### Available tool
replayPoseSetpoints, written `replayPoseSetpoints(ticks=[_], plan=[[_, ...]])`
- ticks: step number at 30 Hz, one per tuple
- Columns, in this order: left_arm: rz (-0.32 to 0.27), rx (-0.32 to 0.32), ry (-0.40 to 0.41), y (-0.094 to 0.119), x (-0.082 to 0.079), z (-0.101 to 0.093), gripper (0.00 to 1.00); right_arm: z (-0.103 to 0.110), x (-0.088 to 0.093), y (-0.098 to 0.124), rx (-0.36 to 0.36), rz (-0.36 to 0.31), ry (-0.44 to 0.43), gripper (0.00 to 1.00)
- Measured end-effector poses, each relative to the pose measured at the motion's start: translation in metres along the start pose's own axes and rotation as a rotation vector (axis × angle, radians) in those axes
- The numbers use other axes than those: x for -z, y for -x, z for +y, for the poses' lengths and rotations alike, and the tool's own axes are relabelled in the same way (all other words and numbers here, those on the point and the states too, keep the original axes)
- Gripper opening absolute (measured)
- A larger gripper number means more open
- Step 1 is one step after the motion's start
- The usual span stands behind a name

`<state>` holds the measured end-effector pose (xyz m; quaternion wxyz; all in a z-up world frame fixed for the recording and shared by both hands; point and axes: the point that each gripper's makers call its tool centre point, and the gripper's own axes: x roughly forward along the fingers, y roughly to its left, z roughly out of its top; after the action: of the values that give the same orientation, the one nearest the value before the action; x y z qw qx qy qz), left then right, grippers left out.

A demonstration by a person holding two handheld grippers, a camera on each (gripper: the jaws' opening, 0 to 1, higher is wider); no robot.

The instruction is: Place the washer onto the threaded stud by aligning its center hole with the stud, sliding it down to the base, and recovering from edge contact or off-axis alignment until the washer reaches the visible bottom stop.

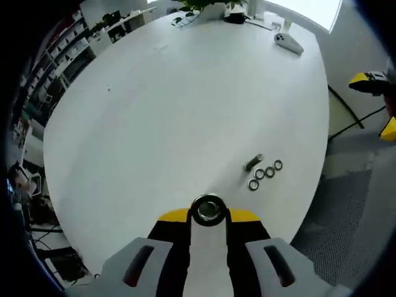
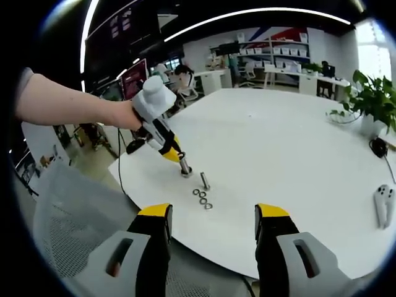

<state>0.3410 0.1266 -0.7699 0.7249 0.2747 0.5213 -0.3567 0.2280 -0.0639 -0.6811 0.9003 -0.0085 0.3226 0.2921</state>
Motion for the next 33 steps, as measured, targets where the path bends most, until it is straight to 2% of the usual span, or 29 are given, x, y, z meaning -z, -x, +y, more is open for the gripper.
replayPoseSetpoints(ticks=[15,33], plan=[[0.082,0.021,-0.040,-0.015,0.005,-0.002,0.19,-0.004,-0.001,0.001,0.015,-0.007,-0.014,0.56],[0.129,0.039,-0.064,-0.047,0.015,-0.004,0.19,-0.006,0.001,0.002,0.030,0.000,-0.012,0.56]])
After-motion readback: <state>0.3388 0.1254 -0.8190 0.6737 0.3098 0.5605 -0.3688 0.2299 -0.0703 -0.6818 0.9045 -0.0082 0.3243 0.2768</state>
